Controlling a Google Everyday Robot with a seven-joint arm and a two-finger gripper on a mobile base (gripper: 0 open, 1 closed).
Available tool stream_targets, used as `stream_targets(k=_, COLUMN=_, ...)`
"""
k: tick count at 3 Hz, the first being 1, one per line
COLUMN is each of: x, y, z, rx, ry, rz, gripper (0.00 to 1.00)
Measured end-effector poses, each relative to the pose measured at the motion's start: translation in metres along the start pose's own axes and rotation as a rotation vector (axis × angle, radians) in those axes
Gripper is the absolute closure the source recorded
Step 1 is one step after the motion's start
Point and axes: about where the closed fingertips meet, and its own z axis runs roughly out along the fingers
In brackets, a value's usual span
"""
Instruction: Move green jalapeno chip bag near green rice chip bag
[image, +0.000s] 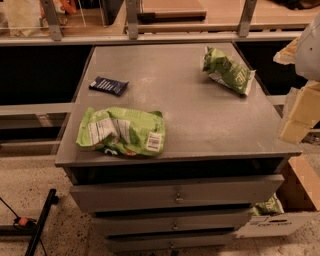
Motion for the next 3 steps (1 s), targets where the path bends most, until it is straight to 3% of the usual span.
stream_targets(k=1, x=-0.001, y=-0.003, z=-0.001, rx=0.008, ry=-0.010, rz=0.000, gripper=0.00)
stream_targets(k=3, x=-0.012, y=-0.057, z=0.019, rx=0.029, ry=-0.038, rz=-0.049, gripper=0.00)
